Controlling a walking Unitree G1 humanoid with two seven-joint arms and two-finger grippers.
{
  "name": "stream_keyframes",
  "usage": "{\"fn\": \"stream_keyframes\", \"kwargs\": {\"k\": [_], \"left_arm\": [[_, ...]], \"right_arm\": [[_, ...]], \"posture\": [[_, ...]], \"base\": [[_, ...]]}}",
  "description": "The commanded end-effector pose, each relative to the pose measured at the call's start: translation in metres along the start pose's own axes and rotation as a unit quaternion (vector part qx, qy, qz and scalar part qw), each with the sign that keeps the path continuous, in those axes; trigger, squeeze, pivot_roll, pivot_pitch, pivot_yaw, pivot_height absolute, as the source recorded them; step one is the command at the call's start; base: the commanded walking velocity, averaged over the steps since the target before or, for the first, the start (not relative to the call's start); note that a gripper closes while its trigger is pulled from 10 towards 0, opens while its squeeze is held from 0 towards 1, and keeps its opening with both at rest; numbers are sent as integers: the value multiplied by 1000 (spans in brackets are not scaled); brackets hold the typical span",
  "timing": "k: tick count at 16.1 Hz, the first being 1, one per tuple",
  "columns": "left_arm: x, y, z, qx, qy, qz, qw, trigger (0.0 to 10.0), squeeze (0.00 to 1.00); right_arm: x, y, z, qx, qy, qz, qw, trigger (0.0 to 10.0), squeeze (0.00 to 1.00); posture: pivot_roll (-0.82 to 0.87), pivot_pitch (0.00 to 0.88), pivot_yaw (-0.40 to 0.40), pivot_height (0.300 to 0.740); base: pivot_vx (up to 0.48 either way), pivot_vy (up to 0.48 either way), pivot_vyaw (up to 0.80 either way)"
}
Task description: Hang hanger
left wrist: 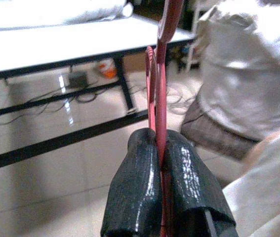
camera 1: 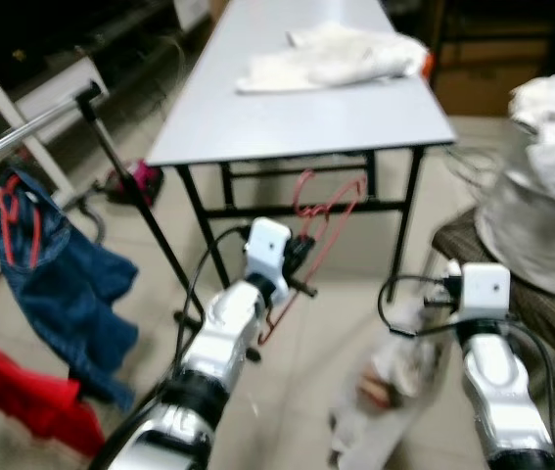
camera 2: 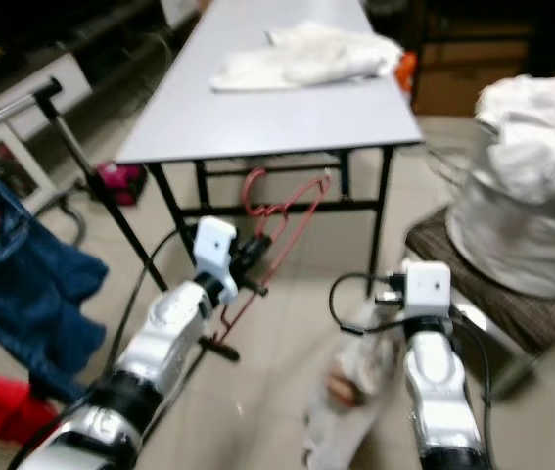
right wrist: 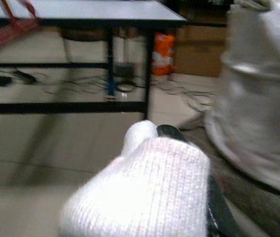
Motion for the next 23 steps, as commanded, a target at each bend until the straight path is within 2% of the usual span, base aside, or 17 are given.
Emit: {"fn": "stream_keyframes", "kwargs": {"k": [1,6,8,10,14,16,20,23], "left_arm": [[2,-1,-2,-1,1,7,1000,10000,0],[-6,-5,-3,-15,25,14,999,10000,0],[-24,-13,3,-29,77,39,996,10000,0],[-32,-21,12,-34,106,45,993,10000,0],[-34,-34,25,-33,133,45,990,10000,0],[-34,-32,26,-27,134,39,990,10000,0],[-28,-24,22,-14,116,34,993,10000,0],[-22,-25,20,-17,103,30,994,10000,0]], "right_arm": [[8,4,0,9,-7,8,1000,10000,0],[9,1,0,2,-9,14,1000,10000,0],[4,-1,1,-3,6,21,1000,10000,0],[1,1,-1,0,32,35,999,10000,0],[0,4,-11,-3,62,55,997,10000,0],[-3,6,-15,-2,66,51,997,10000,0],[-11,7,-17,1,74,43,996,10000,0],[-9,6,-16,1,71,41,997,10000,0]], "posture": [[-279,0,171,740],[-276,0,173,740],[-264,0,154,740],[-234,0,105,740],[-180,0,41,740],[-165,0,38,740],[-167,0,52,740],[-184,0,67,740]], "base": [[0,0,0],[0,0,319],[0,0,0],[0,0,0],[0,0,0],[0,0,0],[0,-480,509],[0,-480,477]]}}
Point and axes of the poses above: a point about 5 cm out from each wrist's last joint towards the gripper, its own z axis pointing back from the gripper into the wrist, its own y axis along the axis of the wrist's last joint, x = y × z, the point moved 3 cm from there along -z, pointing out of the wrist towards the gripper, and after that the axes turned 8 degrees about z, right-handed, at the moved point
